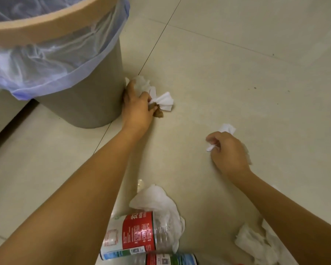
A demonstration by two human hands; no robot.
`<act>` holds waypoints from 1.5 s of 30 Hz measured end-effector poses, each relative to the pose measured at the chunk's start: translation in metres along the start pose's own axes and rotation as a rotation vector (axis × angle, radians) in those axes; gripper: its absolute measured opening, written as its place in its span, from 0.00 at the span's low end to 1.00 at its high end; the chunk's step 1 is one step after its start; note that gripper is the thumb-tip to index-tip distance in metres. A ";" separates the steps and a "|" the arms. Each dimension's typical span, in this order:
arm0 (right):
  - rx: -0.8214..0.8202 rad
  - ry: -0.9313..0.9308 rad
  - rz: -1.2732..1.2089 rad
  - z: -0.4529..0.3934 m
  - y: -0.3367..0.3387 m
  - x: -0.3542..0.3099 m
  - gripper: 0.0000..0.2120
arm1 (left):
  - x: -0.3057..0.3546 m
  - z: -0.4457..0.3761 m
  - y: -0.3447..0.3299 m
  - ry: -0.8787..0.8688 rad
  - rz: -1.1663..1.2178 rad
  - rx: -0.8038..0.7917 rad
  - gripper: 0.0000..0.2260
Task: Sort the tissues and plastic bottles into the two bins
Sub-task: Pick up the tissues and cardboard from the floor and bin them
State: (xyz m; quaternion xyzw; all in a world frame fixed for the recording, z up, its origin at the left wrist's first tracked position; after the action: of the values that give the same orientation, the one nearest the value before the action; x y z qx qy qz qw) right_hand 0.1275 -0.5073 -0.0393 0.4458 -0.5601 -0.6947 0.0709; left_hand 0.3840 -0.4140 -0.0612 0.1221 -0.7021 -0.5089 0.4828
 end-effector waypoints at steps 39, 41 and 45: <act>-0.151 0.077 0.135 0.040 -0.008 -0.012 0.13 | -0.001 0.193 0.053 -0.102 -0.346 -0.789 0.23; -0.192 0.089 0.062 0.051 -0.011 -0.026 0.09 | -0.005 0.195 0.065 -0.079 -0.307 -0.709 0.22; -0.185 0.089 -0.134 0.068 -0.009 -0.069 0.08 | -0.014 0.195 0.102 0.046 -0.128 -0.539 0.17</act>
State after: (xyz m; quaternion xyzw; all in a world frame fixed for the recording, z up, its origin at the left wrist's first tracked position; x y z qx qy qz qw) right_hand 0.1245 -0.4139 -0.0111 0.5041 -0.4590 -0.7260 0.0898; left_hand 0.2674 -0.2422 0.0125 0.0448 -0.5212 -0.7038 0.4806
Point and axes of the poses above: each hand's wrist, its own z-axis away from the middle knuckle, its own y-axis out of the back of the hand, x = y × z, the point moved 4 cm from there along -z, towards the middle knuckle, and after that the axes turned 6 degrees about y, right-handed, at the moved point
